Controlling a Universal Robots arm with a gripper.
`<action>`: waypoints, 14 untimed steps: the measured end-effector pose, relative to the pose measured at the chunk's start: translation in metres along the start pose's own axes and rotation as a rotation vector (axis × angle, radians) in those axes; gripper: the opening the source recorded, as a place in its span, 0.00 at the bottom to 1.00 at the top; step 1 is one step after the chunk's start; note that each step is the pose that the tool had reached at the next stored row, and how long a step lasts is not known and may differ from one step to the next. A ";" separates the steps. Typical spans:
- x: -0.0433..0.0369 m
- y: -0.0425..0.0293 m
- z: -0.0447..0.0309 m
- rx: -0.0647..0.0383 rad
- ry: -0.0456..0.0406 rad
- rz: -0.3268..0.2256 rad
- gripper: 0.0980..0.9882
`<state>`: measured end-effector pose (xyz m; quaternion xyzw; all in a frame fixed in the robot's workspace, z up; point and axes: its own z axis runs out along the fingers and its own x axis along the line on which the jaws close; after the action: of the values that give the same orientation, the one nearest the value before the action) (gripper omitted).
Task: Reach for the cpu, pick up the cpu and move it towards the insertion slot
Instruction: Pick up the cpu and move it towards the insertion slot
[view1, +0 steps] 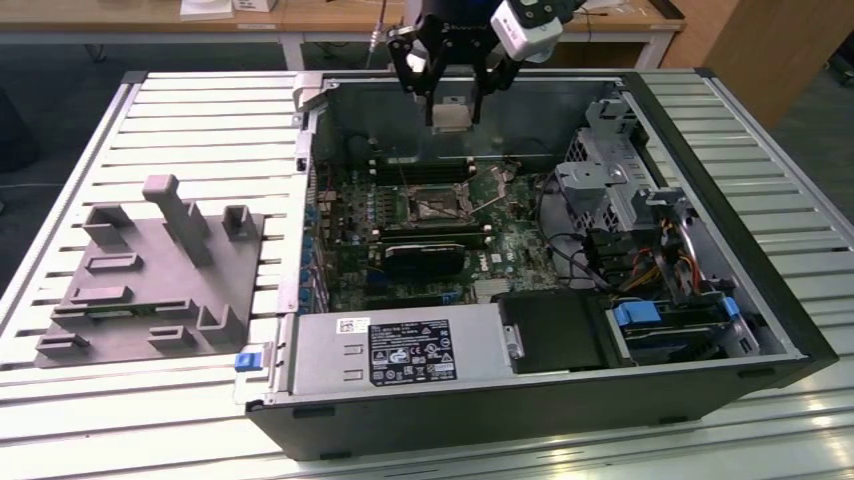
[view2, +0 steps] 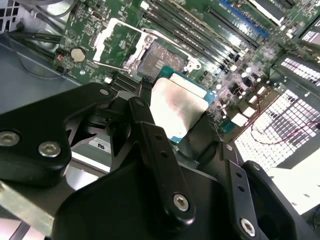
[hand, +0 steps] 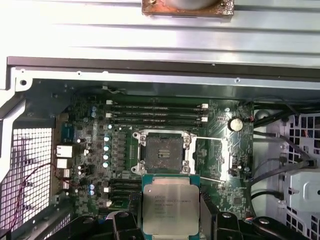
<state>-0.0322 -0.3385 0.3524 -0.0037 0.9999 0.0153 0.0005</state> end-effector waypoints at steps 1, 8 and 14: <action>-0.0009 0.0007 0.0000 0.000 0.0000 0.000 0.50; -0.0064 0.0041 -0.0008 0.000 0.0001 0.000 0.50; -0.0067 0.0048 -0.0038 0.000 -0.0001 0.000 0.50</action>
<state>-0.0256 -0.3337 0.3563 -0.0037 0.9999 0.0154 0.0006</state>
